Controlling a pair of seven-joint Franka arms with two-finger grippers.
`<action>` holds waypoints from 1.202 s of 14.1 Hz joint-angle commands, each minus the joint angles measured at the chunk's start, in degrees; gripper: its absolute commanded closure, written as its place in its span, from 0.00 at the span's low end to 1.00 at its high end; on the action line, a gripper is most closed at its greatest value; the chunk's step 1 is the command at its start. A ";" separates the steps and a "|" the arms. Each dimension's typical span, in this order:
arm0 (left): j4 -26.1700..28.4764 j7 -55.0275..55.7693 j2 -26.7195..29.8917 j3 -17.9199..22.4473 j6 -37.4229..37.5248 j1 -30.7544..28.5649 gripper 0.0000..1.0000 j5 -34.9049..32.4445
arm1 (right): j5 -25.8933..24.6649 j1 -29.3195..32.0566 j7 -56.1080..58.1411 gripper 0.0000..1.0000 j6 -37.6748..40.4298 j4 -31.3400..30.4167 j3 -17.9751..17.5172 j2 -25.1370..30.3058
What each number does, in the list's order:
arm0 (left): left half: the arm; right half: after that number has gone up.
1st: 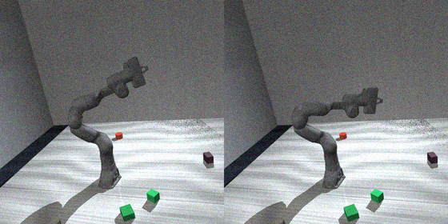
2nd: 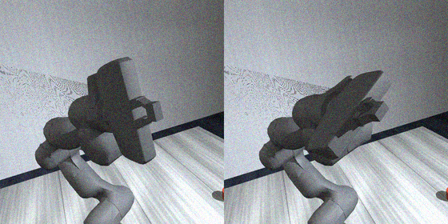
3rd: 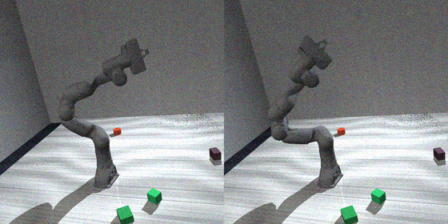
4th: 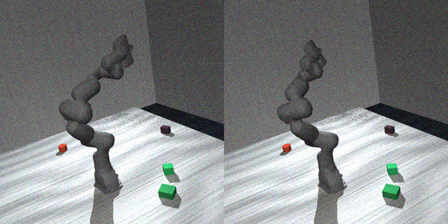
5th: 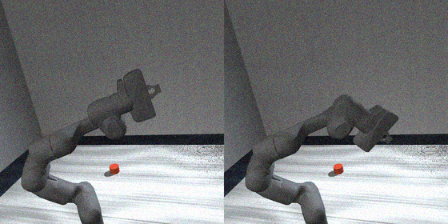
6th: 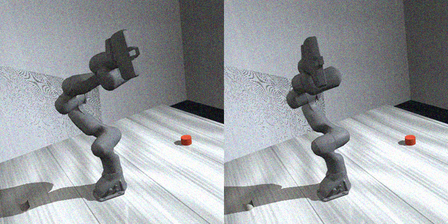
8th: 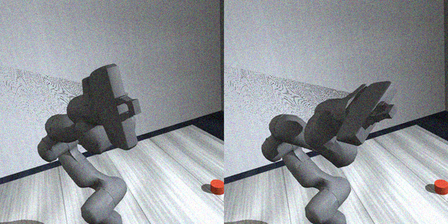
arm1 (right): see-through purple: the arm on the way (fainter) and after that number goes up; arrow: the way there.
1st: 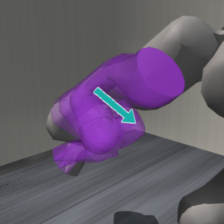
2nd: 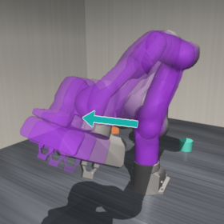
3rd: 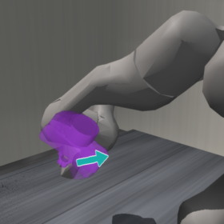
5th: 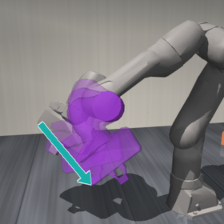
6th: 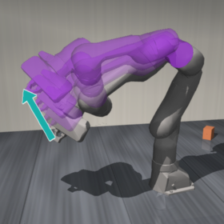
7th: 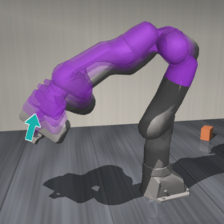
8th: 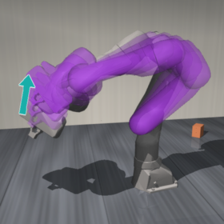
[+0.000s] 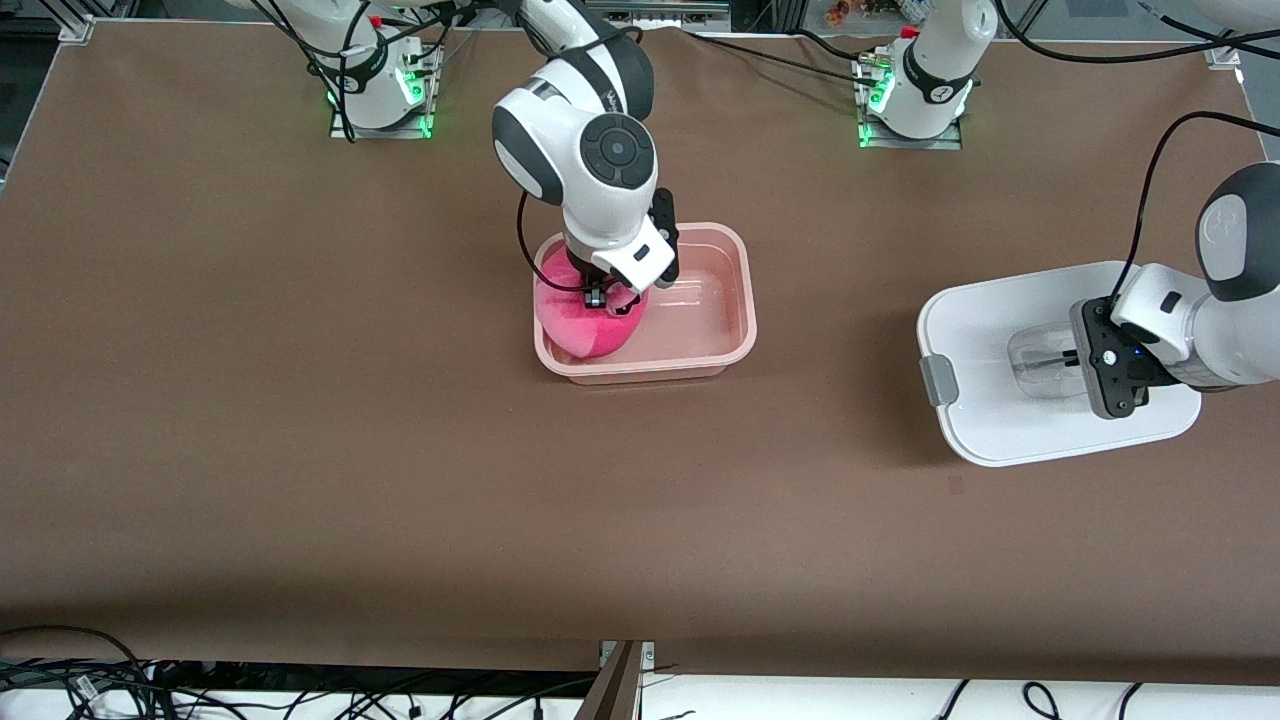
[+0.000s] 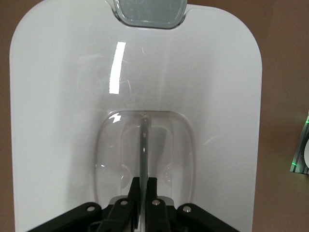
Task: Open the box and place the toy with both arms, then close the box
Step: 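Lower the pink plush into the pink box with the right gripper, then open the right gripper and withdraw while the left gripper carries the lid over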
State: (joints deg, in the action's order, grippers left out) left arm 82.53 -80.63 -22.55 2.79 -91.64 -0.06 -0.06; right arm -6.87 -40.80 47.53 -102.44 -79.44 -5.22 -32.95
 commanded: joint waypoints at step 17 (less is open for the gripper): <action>-0.43 -1.55 0.23 -0.50 0.67 0.41 1.00 0.41 | 4.82 -1.91 -12.73 0.00 -12.96 1.92 0.29 -4.68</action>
State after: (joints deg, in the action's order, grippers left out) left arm 82.54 -80.70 -22.55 2.43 -91.59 0.10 -0.06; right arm -5.15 -43.20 35.19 -116.41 -78.25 -5.14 -39.29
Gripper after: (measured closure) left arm 0.930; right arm 0.000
